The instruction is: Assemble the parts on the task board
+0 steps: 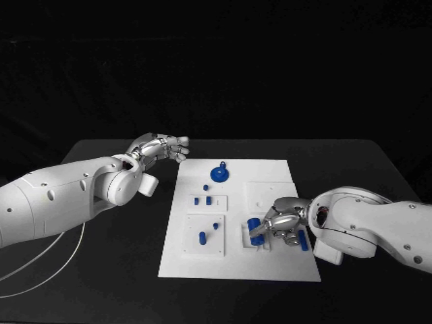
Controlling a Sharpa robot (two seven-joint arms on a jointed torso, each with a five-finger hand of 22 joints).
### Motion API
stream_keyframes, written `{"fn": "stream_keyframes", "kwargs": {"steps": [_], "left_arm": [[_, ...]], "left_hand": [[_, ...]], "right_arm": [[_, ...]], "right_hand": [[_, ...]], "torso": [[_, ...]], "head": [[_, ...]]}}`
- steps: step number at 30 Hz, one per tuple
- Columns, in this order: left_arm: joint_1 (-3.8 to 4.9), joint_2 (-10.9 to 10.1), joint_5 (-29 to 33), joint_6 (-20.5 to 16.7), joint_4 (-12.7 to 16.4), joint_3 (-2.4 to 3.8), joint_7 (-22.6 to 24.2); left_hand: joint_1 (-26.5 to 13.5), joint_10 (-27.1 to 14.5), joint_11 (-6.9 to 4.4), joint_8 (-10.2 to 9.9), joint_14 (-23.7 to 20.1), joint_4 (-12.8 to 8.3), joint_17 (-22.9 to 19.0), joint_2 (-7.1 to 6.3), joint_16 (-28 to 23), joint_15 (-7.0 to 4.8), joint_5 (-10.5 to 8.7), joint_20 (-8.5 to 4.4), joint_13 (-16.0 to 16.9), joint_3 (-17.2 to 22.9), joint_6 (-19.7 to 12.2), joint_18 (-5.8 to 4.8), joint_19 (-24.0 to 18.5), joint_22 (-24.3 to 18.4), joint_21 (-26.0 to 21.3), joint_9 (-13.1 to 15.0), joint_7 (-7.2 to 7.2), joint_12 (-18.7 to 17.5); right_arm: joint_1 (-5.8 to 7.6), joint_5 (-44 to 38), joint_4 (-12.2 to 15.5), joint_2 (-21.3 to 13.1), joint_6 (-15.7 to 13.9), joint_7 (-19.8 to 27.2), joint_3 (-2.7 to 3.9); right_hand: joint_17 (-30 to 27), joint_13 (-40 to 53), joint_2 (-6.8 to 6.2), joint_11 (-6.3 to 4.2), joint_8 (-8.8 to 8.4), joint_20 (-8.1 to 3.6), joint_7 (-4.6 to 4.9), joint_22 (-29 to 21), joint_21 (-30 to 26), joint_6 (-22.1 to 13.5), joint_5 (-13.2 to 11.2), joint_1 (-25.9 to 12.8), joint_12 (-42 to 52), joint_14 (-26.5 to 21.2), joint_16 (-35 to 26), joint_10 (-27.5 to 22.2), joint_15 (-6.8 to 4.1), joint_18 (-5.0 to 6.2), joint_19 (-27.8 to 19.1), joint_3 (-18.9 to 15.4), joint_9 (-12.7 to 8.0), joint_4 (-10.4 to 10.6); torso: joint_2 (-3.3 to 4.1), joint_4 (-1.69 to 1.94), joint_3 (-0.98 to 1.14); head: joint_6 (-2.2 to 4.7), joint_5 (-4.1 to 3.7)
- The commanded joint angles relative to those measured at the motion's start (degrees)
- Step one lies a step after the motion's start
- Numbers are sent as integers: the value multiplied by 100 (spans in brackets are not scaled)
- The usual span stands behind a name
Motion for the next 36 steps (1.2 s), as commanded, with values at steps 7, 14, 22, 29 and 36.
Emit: {"fn": "stream_keyframes", "kwargs": {"steps": [7, 14, 22, 29, 36], "left_arm": [[-2, 4, 30, 65, 17, 4, 21], [-2, -1, 30, 62, 17, 4, 18], [-2, -5, 30, 60, 20, 4, 3], [-2, -7, 30, 63, 21, 4, -7], [-2, -9, 30, 63, 24, 4, -19]], "left_hand": [[-31, -47, -2, 21, 44, -31, 11, 50, -36, 7, 22, -14, -2, -2, -31, 80, 7, 9, -34, -10, 1, -27], [-33, -47, -2, 21, 45, -32, 14, 50, -39, 7, 22, -14, -2, -2, -32, 80, 7, 11, -35, -10, 1, -28], [-34, -48, -2, 22, 44, -33, 17, 50, -42, 8, 22, -14, -2, -2, -33, 80, 7, 12, -36, -11, 1, -28], [-34, -48, -1, 22, 42, -35, 19, 49, -46, 8, 23, -14, -2, -1, -34, 80, 6, 13, -37, -12, 1, -29], [-34, -49, -1, 21, 40, -36, 22, 47, -50, 9, 22, -14, -2, -1, -37, 80, 6, 14, -39, -13, 1, -30]], "right_arm": [[-8, -44, -5, 21, 236, -76, -7], [-8, -44, -16, 23, 218, -104, -10], [-8, -45, -7, 41, 191, -98, -13], [-8, -45, -11, 52, 184, -104, -15], [-9, -45, -8, 57, 201, -89, -17]], "right_hand": [[-18, -14, -54, 7, 4, 7, 9, 57, 33, 20, -85, -38, -40, -10, 25, -4, -21, 306, 24, -19, 11, -8], [-29, -24, -92, 8, -3, 6, 10, 52, 30, 15, -148, -63, -57, -14, 24, -17, -21, 306, 19, -20, 14, 6], [-55, -48, -370, 10, -14, -4, 9, 35, 28, -1, -283, -267, -101, -28, 29, -60, -23, 306, 14, -229, 38, 89], [-70, -71, -288, -6, -25, -60, -2, 19, 0, -39, -283, -450, -157, -68, 33, -130, -39, 306, -52, -803, 86, -167], [-85, -78, -204, -10, -40, -81, -5, 5, -21, -47, -279, -511, -179, -83, 27, -150, -44, 306, -78, -1018, 100, -335]], "torso": [[0, -5, 3], [0, -8, 2], [1, -7, 1], [0, -6, 1], [2, -6, -1]], "head": [[-17, 16], [-16, 17], [-23, 25], [-29, 35], [-28, 44]]}}
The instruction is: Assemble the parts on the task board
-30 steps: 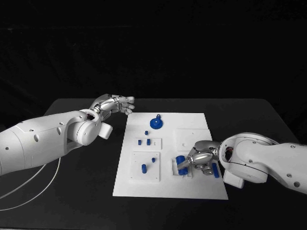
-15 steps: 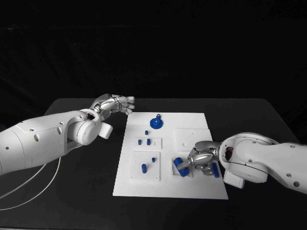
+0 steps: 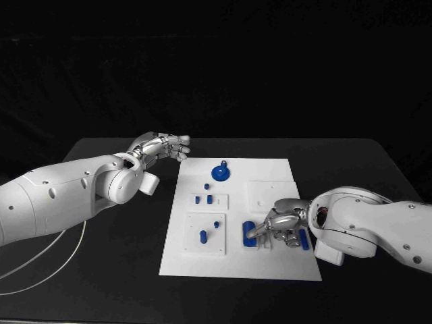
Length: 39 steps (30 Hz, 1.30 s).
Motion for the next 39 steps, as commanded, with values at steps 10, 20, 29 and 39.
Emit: {"fn": "stream_keyframes", "kwargs": {"steps": [10, 20, 29, 39], "left_arm": [[-2, -3, 29, 61, 11, 4, 9], [-2, -5, 29, 58, 15, 4, -3], [-2, -4, 28, 64, 9, 4, -17], [-2, -4, 28, 44, 12, 4, -22]], "left_hand": [[-17, -54, 1, 20, 35, -39, 10, 22, -37, 11, 21, -13, -4, -1, -42, 80, 3, 8, -42, -11, 3, -33], [-17, -55, 1, 20, 34, -39, 11, 22, -38, 12, 21, -12, -4, 0, -43, 80, 3, 8, -43, -12, 3, -34], [-27, -58, 4, 20, 28, -32, 16, 32, -50, 16, 22, -9, -5, 3, -46, 79, 0, 10, -48, -13, 4, -37], [-29, -69, 8, 17, 18, -35, 22, 25, -65, 20, 22, -6, -7, 5, -54, 78, -8, 13, -57, -17, 7, -43]], "right_arm": [[-5, -130, 102, -64, 297, 281, -1], [-5, -160, 104, -74, 280, 266, -1], [-5, -166, 46, -6, 234, 158, -1], [-5, -346, 2, 47, 318, 94, -1]], "right_hand": [[-16, -10, 67, -15, -21, -52, 5, 0, -22, -19, 30, 140, -38, -24, 27, -37, -10, 305, 10, -30, 17, -195], [-27, -13, 123, -15, -17, -40, 4, -6, -19, 6, 95, 318, -39, -18, 27, -23, -9, 305, 23, -4, 25, -366], [-50, -20, 629, -27, -5, 11, -9, -32, -23, 85, -51, 376, -34, -5, 29, 33, -16, 305, 63, 430, 34, -17], [-62, 71, 880, -56, 30, 52, -42, -9, 17, 201, -51, 557, 92, -8, 51, 176, -39, 305, 57, 1049, 61, 228]], "torso": [[1, 0, 3], [1, -2, 3], [0, 3, 2], [2, 2, -5]], "head": [[6, 5], [10, 12], [1, 13], [-7, 8]]}}
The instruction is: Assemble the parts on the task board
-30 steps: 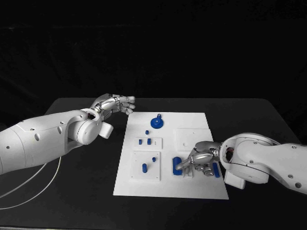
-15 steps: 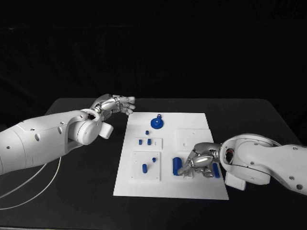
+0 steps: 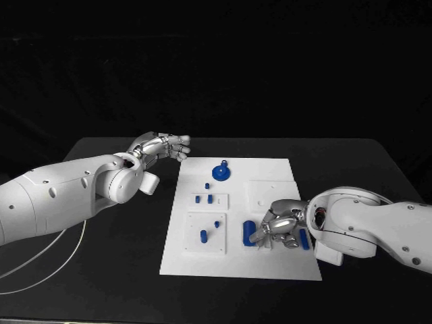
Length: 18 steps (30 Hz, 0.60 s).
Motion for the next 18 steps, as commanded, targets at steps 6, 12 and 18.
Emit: {"fn": "stream_keyframes", "kwargs": {"steps": [6, 12, 18], "left_arm": [[-2, 2, 27, 52, 12, 4, 16], [-2, -1, 27, 60, 13, 4, 8], [-2, 1, 26, 65, 13, 4, 3]], "left_hand": [[-29, -33, 6, 17, 17, -35, 8, 25, -24, 21, 22, -5, -7, 6, -53, 78, -9, 10, -36, -7, 5, -22], [-27, -34, 6, 17, 16, -37, 10, 24, -27, 22, 23, -4, -7, 8, -55, 78, -11, 10, -38, -8, 5, -22], [-26, -35, 7, 17, 16, -39, 13, 23, -30, 23, 23, -3, -8, 10, -56, 78, -12, 12, -40, -8, 6, -23]], "right_arm": [[-8, -201, -33, 7, 227, -88, -6], [-8, -170, -24, 9, 329, -102, -6], [-8, -136, -23, 6, 300, -76, -6]], "right_hand": [[-25, 16, -6, 9, 26, 65, 16, 24, 57, 83, -5, 351, 26, -4, 47, 80, -33, 305, 31, 725, 22, -73], [-31, 17, -19, 14, 22, 77, 20, 26, 68, 84, 0, 357, 27, 0, 51, 87, -28, 305, 38, 779, 23, -116], [-47, 10, -189, 31, 10, 117, 35, 32, 93, 85, 152, 135, 12, 10, 62, 85, -8, 305, 46, 548, 21, -246]], "torso": [[1, 0, 0], [1, -3, 3], [1, -2, 5]], "head": [[0, -2], [-6, 2], [-9, 2]]}}
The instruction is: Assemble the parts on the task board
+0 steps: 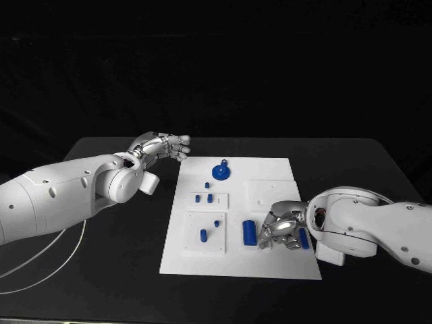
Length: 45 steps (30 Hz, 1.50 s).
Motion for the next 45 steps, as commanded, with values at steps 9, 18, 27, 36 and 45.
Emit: {"fn": "stream_keyframes", "kwargs": {"steps": [9, 18, 27, 36, 45], "left_arm": [[-2, 2, 24, 64, 9, 3, 13], [-2, 2, 22, 66, 2, 3, 9], [-2, 16, 21, 61, -3, 3, 6], [-2, 21, 19, 104, -5, 3, 12], [-2, 30, 17, 108, 3, 3, 4]], "left_hand": [[-25, -36, 8, 18, 17, -39, 12, 23, -33, 23, 23, -2, -8, 11, -39, 78, -13, 8, -41, -10, -12, -24], [-25, -36, 8, 18, 18, -40, 16, 25, -36, 24, 23, -1, -8, 13, -40, 78, -14, 10, -43, -10, -11, -24], [-26, -35, 8, 19, 20, -40, 20, 24, -39, 24, 22, 0, -7, 14, -40, 78, -14, 12, -44, -11, -11, -24], [-34, -35, 8, 21, 21, -42, 28, 8, -46, 25, 19, 2, -7, 9, -41, 77, -16, 16, -47, -12, -10, -24], [-36, -35, 8, 22, 22, -41, 33, 12, -50, 25, 21, 2, -7, 11, -41, 77, -16, 19, -48, -13, -10, -25]], "right_arm": [[-3, -32, 18, -21, 80, 19, 0], [-2, -39, 92, -124, -135, 190, 4], [166, -34, -98, -386, -99, 314, 240], [366, -379, -224, -751, -7, 405, 493], [387, -417, -401, -1050, 266, 192, 467]], "right_hand": [[-34, -9, -272, -12, -12, 17, 28, -10, 12, 43, 116, -428, -17, -3, 44, 20, -22, 301, -27, -803, 3, -291], [-37, -9, -275, -13, -16, 12, 27, -14, 8, 42, 111, -430, -19, -4, 43, 19, -24, 301, -28, -825, 2, -300], [-46, -18, -308, -13, -30, -5, 28, -29, -6, 30, 28, -423, -38, -8, 40, 5, -27, 301, -28, -862, -3, -308], [-52, -14, -304, -15, -35, -19, 26, -38, -11, 32, 19, -378, -37, -8, 41, 6, -29, 301, -24, -860, -3, -323], [-62, -42, -344, -11, -49, -24, 30, -47, -19, 24, -39, -329, -79, -10, 39, -22, -25, 301, -27, -851, -8, -326]], "torso": [[-1, 0, 1], [-1, -3, 1], [-2, -6, 5], [0, -8, 12], [-2, -9, 4]], "head": [[-1, 3], [9, 0], [53, -51], [99, -141], [102, -222]]}}
